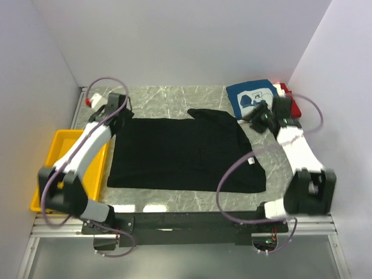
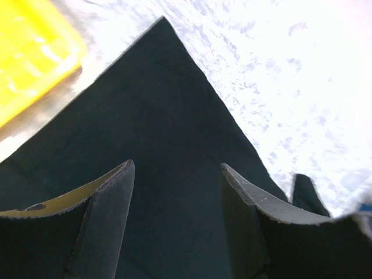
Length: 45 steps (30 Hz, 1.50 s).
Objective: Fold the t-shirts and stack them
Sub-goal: Fold the tshirt
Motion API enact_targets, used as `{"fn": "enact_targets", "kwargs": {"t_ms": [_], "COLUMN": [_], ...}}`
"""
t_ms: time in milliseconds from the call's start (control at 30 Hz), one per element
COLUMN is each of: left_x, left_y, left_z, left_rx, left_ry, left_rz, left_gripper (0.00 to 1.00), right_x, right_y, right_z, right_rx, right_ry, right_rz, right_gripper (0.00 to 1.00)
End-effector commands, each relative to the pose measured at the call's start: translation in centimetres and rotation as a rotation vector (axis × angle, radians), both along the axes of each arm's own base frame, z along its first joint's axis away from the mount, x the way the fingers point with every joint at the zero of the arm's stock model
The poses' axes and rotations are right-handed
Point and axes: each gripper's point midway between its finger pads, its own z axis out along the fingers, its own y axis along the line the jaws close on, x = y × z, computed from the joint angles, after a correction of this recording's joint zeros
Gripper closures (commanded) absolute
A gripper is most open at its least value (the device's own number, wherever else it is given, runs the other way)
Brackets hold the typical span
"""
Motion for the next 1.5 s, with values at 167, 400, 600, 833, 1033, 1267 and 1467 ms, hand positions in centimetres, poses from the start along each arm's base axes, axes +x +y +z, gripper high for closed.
{"fn": "enact_targets", "kwargs": {"t_ms": [167, 400, 600, 833, 1033, 1267, 1467], "left_x": [9.3, 13.6, 15.1, 16.0, 16.3, 16.3, 15.6], "left_y": [-1.9, -0.4, 1.0, 1.2, 1.8, 3.5, 4.5], "left_z": [-1.3, -4.7, -6.6, -8.7, -10.0, -10.1, -11.9], "left_rx": [0.045, 0.031, 0.021, 0.026, 0.044, 0.091, 0.111], "left_ry": [0.018, 0.082, 0.101, 0.134, 0.166, 0.197, 0.264], "left_rz": [-0.122, -0.129, -0.119, -0.133, -0.119, -0.059, 0.012], "left_gripper": [0.37, 0.37, 0.37, 0.38, 0.37, 0.41, 0.47], "right_x": [14.9, 20.2, 19.5, 19.5, 21.0, 21.5, 21.7], "right_y": [0.1, -2.6, -7.0, -12.0, -12.5, -13.6, -8.4], "right_z": [0.4, -5.0, -9.3, -10.5, -9.4, -5.5, -0.4], "right_rx": [-0.038, -0.031, 0.001, -0.007, -0.019, -0.107, -0.133], "right_ry": [-0.068, 0.087, 0.175, 0.191, 0.154, 0.078, -0.037], "right_rz": [0.032, -0.037, -0.12, -0.207, -0.19, -0.188, -0.054], "right_gripper": [0.5, 0.52, 0.52, 0.52, 0.52, 0.49, 0.48]}}
